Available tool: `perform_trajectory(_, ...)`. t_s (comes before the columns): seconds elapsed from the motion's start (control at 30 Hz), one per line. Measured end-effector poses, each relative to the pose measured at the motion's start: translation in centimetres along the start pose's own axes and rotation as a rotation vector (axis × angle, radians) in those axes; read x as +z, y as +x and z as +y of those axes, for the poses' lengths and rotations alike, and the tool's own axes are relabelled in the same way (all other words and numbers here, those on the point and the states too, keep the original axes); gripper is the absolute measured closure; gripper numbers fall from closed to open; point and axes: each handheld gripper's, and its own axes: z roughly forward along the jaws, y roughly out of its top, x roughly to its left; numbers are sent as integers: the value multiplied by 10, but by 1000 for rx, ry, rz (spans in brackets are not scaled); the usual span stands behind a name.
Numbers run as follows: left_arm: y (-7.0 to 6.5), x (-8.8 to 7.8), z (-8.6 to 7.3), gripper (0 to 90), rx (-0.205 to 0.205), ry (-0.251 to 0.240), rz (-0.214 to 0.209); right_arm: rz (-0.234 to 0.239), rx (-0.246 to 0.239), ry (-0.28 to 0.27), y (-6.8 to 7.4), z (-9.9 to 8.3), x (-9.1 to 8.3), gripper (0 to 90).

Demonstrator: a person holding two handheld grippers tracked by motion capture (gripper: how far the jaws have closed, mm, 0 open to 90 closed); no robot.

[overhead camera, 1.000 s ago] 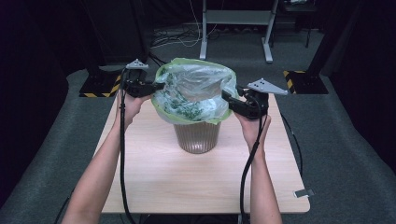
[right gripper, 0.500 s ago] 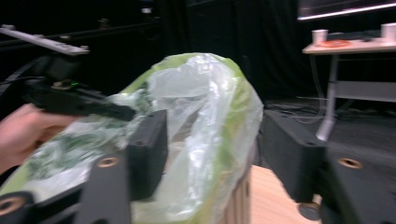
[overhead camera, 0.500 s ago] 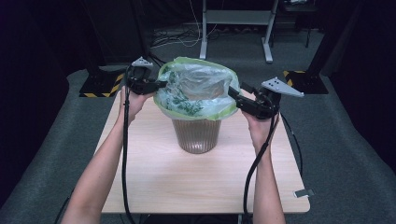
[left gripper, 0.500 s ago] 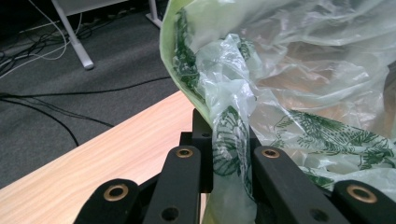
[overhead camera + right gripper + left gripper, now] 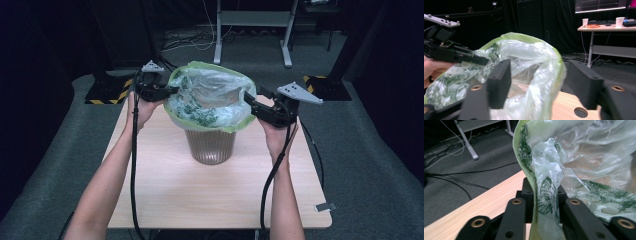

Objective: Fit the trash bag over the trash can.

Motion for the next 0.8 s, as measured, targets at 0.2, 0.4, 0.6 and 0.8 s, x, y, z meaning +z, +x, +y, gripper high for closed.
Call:
perform_trajectory(0.2,-5,-18,-2,545,-18,-44,-6,-8,17,30,-9,-7,-9,581)
perform_trajectory(0.4,-10,-39,-8,441,-43,-68,1,-30,7,42,-3,-15,-2,743)
perform_trajectory(0.6,-12,-41,-16,548,-36,-17,7,-46,20,62,-2,-16,17,814)
perform_trajectory(0.8,-13,-28,-15,834,-15,7,-2,-69,28,102,-5,-10,42,818)
